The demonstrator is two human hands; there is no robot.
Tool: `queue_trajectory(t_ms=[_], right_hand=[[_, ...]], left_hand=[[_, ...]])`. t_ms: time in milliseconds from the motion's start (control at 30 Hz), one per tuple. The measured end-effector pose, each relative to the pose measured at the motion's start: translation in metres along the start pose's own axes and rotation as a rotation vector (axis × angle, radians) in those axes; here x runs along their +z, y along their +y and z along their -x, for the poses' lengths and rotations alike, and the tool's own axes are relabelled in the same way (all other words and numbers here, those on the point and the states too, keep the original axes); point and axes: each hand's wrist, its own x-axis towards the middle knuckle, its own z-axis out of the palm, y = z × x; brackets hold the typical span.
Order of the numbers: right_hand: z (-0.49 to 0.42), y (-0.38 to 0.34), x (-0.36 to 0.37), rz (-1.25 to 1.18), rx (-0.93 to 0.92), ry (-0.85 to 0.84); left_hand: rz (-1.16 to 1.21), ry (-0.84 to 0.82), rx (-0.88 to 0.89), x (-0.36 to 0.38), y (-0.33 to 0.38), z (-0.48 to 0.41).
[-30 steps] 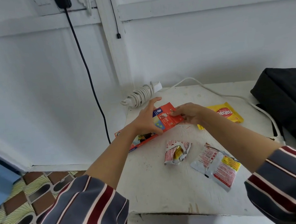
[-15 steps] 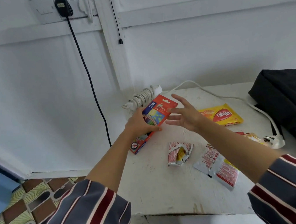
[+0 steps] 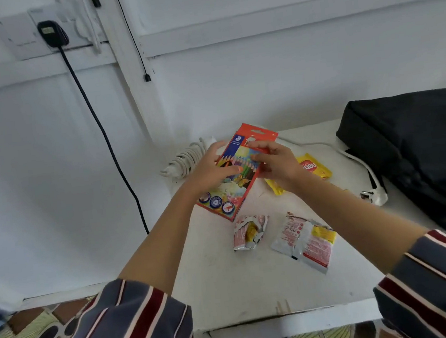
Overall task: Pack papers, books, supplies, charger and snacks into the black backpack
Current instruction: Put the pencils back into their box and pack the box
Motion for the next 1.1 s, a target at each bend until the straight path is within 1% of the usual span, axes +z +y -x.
queue_trajectory(t_ms=[200, 300, 400, 567, 667, 800, 867, 900, 967, 1033, 1100], right_hand=[[0.016, -0.058, -0.062, 0.070, -0.123, 0.046], [0.032, -0.084, -0.105, 0.074, -0.173, 0.076], [0.054, -0.106, -0.158, 0.087, -0.205, 0.062], [0.094, -0.134, -0.255, 0.102, -0.163, 0.012], [0.117, -0.145, -0.304, 0.101, -0.139, 0.015], [0.134, -0.147, -0.356, 0.113, -0.110, 0.077], [0.140, -0.145, -0.376, 0.078, -0.099, 0.143], [0.143, -0.144, -0.386, 0.046, -0.093, 0.184], [0.153, -0.143, -0.404, -0.025, -0.089, 0.254], [0.165, -0.144, -0.422, -0.069, -0.089, 0.311], [0.179, -0.146, -0.438, -0.069, -0.076, 0.365]], left_hand=[[0.035, -0.049, 0.107, 0.050, 0.059, -0.004], [0.070, -0.062, 0.147, 0.088, 0.094, -0.007], [0.105, -0.066, 0.184, 0.138, 0.129, -0.006], [0.208, -0.098, 0.172, 0.230, 0.180, 0.002], [0.243, -0.140, 0.156, 0.280, 0.203, 0.010], [0.242, -0.224, 0.150, 0.325, 0.218, 0.016], [0.248, -0.242, 0.150, 0.341, 0.218, 0.019], [0.257, -0.267, 0.134, 0.348, 0.218, 0.021], [0.224, -0.384, 0.115, 0.362, 0.215, 0.027], [0.080, -0.547, 0.148, 0.373, 0.212, 0.033], [-0.151, -0.657, 0.188, 0.383, 0.208, 0.040]])
